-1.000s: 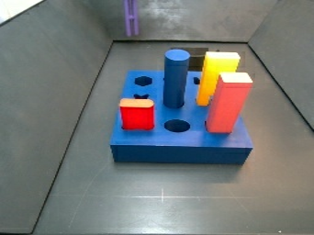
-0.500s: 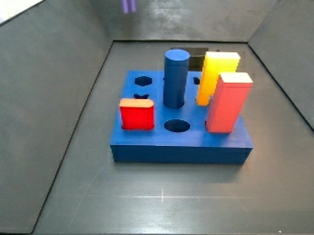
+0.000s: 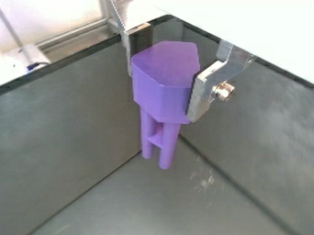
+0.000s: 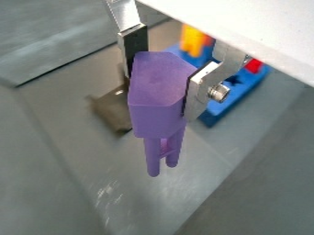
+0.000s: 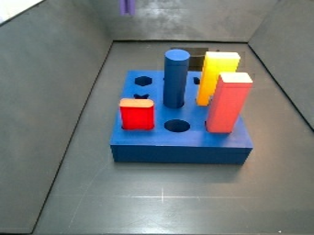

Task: Pick up the 3 prong object. Move up. Move to above the board. Insert the 3 prong object.
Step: Move to above the board.

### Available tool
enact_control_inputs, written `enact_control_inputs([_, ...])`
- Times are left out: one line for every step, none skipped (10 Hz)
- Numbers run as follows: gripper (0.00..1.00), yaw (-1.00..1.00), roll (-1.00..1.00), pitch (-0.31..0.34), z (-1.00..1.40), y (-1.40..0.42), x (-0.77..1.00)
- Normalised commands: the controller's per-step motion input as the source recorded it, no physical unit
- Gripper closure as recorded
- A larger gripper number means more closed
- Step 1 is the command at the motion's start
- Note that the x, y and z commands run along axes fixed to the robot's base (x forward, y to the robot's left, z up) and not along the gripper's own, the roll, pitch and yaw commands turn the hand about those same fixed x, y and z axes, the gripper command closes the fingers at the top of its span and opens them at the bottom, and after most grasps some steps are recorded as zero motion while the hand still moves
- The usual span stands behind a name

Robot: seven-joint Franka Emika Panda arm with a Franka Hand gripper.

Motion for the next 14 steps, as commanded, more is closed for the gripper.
enact_control_inputs([1.0, -0.29, 0.09, 0.13, 0.13, -1.0, 0.2])
enact_control_inputs([1.0, -0.19, 0.06, 0.112, 0.13, -1.0, 0.19])
enact_control_inputs([1.0, -0.07, 0.01, 0.078, 0.14, -1.0, 0.2])
enact_control_inputs([1.0, -0.04, -0.01, 0.062, 0.14, -1.0, 0.2])
enact_control_inputs([1.0, -0.01, -0.01, 0.063, 0.14, -1.0, 0.2])
enact_control_inputs([1.0, -0.01, -0.01, 0.069, 0.14, -1.0, 0.2])
enact_control_inputs([1.0, 0.0, -0.01, 0.093, 0.15, -1.0, 0.21])
enact_control_inputs([1.0, 0.0, -0.01, 0.104, 0.15, -1.0, 0.22])
enact_control_inputs([1.0, 0.01, 0.0, 0.11, 0.15, -1.0, 0.23])
enact_control_inputs([1.0, 0.0, -0.02, 0.115, 0.15, -1.0, 0.23])
enact_control_inputs([1.0, 0.01, 0.0, 0.121, 0.15, -1.0, 0.24])
enact_control_inputs([1.0, 0.01, 0.0, 0.123, 0.15, -1.0, 0.26])
enact_control_inputs([1.0, 0.01, 0.0, 0.133, 0.16, -1.0, 0.27])
enact_control_inputs([1.0, 0.01, 0.01, 0.129, 0.17, -1.0, 0.29])
